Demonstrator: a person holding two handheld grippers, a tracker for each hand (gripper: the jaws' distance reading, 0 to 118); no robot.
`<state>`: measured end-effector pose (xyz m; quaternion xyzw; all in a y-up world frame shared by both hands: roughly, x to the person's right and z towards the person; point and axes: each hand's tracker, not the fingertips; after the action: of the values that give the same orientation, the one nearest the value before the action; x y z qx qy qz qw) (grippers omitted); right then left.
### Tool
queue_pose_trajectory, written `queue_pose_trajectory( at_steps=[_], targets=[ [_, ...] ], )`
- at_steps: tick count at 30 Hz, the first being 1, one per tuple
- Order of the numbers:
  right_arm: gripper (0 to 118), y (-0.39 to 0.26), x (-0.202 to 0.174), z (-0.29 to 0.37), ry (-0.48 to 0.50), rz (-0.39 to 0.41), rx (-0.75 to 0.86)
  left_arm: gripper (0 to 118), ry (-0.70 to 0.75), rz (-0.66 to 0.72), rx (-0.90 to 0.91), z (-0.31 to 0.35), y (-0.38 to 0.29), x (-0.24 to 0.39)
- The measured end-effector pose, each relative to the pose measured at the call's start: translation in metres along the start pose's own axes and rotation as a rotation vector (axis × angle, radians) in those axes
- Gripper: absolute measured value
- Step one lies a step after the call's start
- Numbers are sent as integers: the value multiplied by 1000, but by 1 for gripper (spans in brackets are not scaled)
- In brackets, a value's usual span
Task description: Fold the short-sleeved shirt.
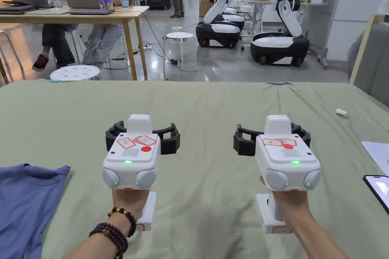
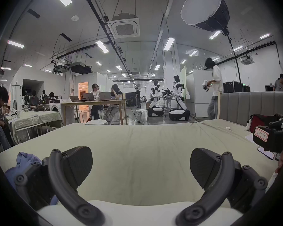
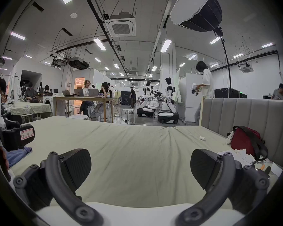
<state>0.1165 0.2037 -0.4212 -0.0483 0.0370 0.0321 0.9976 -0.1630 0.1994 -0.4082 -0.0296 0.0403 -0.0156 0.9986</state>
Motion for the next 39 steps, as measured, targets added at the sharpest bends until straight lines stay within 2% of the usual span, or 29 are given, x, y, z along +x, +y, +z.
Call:
queue_pose_trajectory(
  at_steps=[28,39],
  targets=[
    [118,-3,7,-4,-3,17,-20,118,-7,-7,-15,-2,-3,2],
    [118,0,19,-5,-23,-16,-18,118,9,-11,-26,-4,-7,-5]
  ],
)
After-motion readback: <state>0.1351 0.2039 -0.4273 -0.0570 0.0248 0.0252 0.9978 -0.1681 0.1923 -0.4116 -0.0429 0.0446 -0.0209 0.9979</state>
